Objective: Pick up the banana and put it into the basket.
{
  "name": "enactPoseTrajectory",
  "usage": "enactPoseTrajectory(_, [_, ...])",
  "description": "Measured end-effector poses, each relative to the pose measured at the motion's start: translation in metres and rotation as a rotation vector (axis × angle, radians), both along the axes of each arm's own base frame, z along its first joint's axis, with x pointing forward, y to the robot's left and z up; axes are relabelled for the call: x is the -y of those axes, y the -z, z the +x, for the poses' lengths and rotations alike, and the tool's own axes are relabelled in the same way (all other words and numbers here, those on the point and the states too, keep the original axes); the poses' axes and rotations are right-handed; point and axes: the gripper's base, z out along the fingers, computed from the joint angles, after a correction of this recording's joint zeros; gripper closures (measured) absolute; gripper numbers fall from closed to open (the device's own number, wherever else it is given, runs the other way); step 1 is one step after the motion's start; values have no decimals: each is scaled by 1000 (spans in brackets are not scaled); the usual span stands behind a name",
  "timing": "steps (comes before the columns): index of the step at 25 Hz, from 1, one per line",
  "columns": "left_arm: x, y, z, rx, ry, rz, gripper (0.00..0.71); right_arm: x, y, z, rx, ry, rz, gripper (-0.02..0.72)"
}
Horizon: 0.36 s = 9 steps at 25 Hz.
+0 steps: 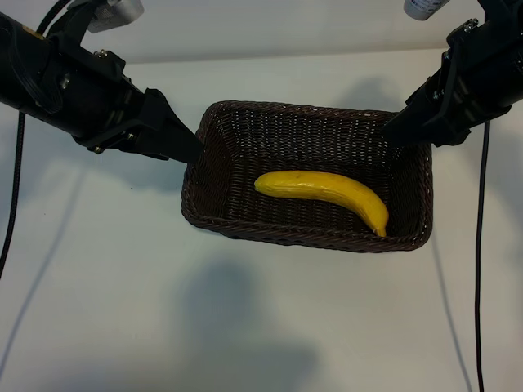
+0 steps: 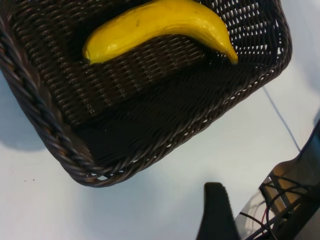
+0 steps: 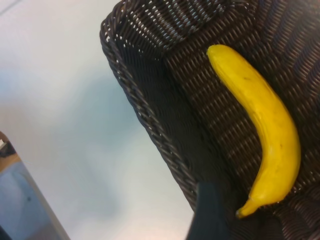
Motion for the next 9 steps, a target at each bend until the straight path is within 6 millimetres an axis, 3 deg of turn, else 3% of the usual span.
enactPoseTrajectory(9, [0,0,0,0,0,0,195,0,0,0,-9,11,4,154])
